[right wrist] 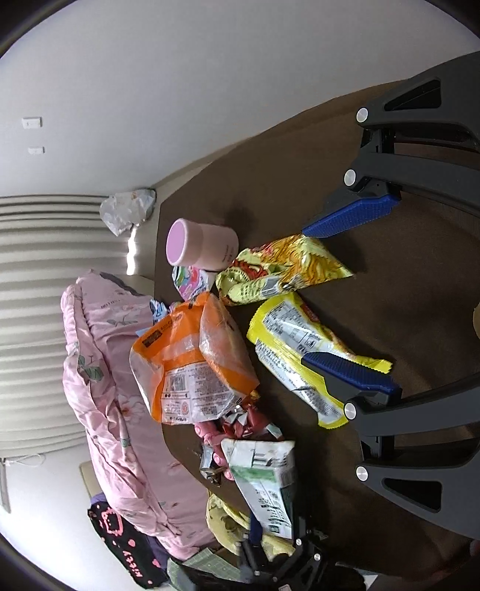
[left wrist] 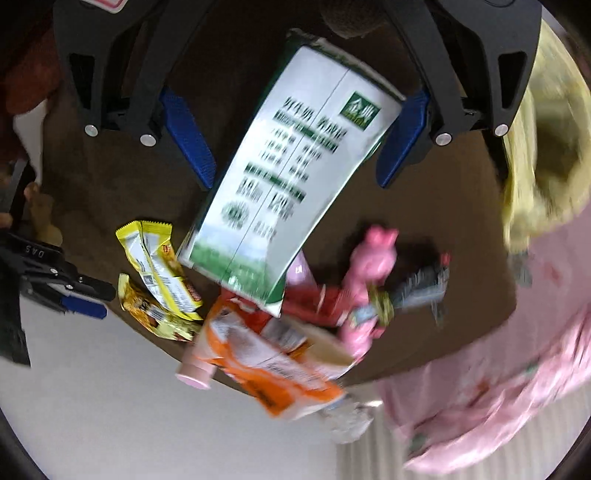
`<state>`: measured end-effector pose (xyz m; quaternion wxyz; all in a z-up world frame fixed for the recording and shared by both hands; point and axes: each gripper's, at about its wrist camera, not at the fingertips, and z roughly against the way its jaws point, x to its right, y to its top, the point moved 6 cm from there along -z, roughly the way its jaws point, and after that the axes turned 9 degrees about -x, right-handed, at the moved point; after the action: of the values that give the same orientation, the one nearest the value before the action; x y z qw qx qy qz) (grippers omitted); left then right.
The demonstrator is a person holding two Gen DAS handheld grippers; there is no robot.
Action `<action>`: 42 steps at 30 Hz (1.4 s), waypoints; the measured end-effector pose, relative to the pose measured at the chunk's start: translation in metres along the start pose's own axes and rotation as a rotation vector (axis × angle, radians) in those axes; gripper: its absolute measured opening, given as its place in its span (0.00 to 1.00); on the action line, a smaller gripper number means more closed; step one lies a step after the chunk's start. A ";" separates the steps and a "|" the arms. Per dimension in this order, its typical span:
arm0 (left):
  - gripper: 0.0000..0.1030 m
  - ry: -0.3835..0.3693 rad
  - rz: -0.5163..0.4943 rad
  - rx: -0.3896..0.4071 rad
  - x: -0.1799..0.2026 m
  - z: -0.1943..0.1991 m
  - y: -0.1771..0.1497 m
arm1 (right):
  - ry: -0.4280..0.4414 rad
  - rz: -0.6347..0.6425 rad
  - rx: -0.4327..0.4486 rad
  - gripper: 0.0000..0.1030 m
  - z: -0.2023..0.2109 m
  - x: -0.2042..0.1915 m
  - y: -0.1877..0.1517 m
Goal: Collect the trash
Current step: 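Reach the left gripper to the green-and-white milk carton and grasp it, then lift the carton with the left gripper while the right gripper grasps a blue-white wrapper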
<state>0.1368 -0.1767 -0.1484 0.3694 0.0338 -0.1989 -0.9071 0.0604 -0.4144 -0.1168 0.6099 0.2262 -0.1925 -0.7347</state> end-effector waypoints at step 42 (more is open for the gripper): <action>0.59 0.037 0.208 0.275 -0.019 0.059 0.043 | 0.020 0.071 0.099 0.59 -0.022 -0.029 0.120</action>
<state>0.1665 -0.1715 -0.0793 0.4568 0.0800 -0.3167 -0.8274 0.1748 -0.4075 -0.0650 0.6255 0.2562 -0.2306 -0.6999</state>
